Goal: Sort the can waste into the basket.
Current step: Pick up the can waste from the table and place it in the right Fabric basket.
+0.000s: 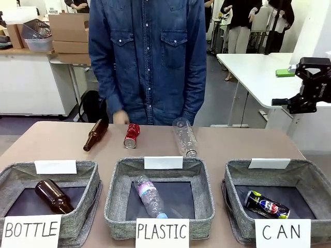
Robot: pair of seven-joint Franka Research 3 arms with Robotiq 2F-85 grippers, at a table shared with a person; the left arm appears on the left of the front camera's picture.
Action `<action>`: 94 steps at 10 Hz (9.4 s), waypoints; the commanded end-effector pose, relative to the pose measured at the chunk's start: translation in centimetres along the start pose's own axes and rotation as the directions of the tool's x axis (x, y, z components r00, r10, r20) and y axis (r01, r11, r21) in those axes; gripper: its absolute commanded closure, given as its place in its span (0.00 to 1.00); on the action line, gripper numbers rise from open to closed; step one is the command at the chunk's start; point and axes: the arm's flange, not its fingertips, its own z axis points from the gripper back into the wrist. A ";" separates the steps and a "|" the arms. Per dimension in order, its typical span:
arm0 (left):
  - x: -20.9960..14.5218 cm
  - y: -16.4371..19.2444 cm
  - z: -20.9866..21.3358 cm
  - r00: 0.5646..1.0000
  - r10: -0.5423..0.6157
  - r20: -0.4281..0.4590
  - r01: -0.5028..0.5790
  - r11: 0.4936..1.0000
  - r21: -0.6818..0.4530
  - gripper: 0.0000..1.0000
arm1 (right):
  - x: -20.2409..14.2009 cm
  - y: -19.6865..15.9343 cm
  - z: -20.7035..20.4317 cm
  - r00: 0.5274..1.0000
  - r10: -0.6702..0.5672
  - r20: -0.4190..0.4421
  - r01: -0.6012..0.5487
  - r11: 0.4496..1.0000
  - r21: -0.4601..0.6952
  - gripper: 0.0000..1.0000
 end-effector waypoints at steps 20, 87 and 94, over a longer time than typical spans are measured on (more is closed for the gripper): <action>8.7 0.4 -38.1 0.806 0.222 -0.549 -0.004 0.930 0.369 0.00 | 0.2 0.2 0.2 1.000 0.006 -0.013 -0.006 1.000 -0.007 0.00; -4.0 -19.8 -54.3 0.643 -0.140 -0.753 0.347 0.930 0.124 1.00 | 0.2 0.2 0.2 1.000 0.006 -0.013 -0.006 1.000 -0.007 0.00; -5.8 -23.6 -35.2 0.596 -0.212 -0.774 0.313 0.950 -0.019 0.60 | 0.2 0.2 0.2 1.000 0.006 -0.013 -0.006 1.000 -0.007 0.00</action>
